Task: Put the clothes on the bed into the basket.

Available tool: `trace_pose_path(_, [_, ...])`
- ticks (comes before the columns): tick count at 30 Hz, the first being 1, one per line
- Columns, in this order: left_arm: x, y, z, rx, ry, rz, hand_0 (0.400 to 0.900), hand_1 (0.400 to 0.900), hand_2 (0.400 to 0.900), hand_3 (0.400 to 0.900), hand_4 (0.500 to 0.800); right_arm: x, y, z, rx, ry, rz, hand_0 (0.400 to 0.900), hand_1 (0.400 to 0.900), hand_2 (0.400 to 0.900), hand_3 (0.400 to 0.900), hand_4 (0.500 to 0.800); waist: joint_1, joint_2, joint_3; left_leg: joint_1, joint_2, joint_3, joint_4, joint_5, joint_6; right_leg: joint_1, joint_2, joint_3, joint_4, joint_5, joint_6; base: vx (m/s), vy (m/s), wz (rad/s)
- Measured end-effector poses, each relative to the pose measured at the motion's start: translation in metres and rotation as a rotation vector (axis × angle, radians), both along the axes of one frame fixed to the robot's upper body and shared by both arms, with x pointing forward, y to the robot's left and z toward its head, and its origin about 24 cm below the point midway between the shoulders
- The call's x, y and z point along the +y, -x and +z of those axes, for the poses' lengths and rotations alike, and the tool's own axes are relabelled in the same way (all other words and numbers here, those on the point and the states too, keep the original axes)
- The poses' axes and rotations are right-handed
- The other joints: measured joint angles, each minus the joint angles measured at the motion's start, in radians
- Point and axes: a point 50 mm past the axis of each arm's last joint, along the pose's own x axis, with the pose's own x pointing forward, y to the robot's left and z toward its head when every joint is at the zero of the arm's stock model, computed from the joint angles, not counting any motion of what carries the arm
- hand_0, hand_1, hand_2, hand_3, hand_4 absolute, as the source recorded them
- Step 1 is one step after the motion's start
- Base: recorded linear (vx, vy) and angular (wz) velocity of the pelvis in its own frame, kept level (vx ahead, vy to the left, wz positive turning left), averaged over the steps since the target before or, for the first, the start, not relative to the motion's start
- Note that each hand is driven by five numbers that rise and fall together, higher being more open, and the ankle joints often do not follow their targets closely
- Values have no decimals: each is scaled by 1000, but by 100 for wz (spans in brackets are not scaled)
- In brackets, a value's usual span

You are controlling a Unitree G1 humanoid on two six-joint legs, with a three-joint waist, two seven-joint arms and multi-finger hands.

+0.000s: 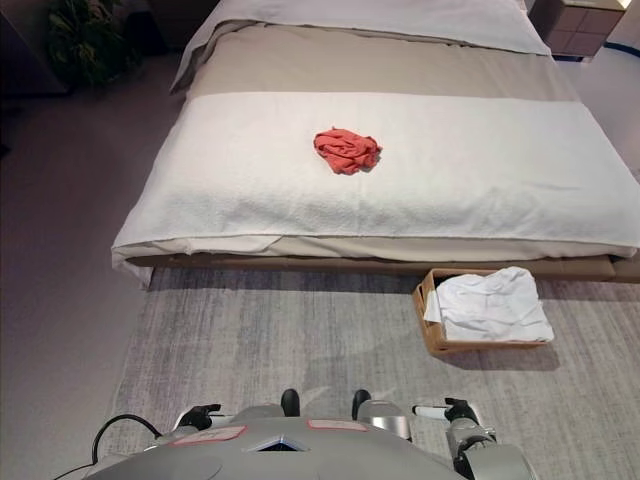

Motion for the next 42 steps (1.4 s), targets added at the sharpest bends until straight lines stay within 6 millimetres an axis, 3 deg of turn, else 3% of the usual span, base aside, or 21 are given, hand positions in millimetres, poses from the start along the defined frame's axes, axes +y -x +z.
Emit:
trace_pose_path(29, [-1, 2, 0, 4, 1, 2, 900, 900, 900, 900, 800, 0, 5, -1, 14, 5, 17, 900, 900, 900, 900, 800, -2, 2, -4, 10, 1, 4, -1, 0, 0, 2, 1, 6, 0, 0, 0, 4, -5, -3])
trace_pose_path(36, [0, 3, 0, 7, -6, 4, 900, 900, 900, 900, 800, 1, 3, 0, 3, 3, 10, 900, 900, 900, 900, 800, -2, 8, 1, 0, 12, 34, 0, -1, -1, -29, 9, 34, 12, 0, 0, -27, -103, -12])
trace_pose_path(39, [2, -1, 1, 0, -15, 3, 900, 900, 900, 900, 800, 2, -1, 0, -12, -3, 6, 900, 900, 900, 900, 800, -2, 11, 16, -26, 26, 37, 28, -6, -15, -48, 21, 44, 29, -2, 0, -12, -261, 5])
trace_pose_path(40, [4, -2, 1, -1, -22, 16, 900, 900, 900, 900, 800, 2, -4, 0, -25, -7, 4, 900, 900, 900, 900, 800, 1, 13, 30, -55, 39, 34, 77, -16, -45, -63, 42, 42, 51, -21, -21, -47, -262, -4])
trace_pose_path(42, [11, -16, 4, -31, -44, 12, 900, 900, 900, 900, 800, 8, -15, 0, -52, -25, 6, 900, 900, 900, 900, 800, 2, -32, 79, -153, 24, 10, 276, -19, -70, -77, 19, 62, 63, -33, -41, -22, -139, -32])
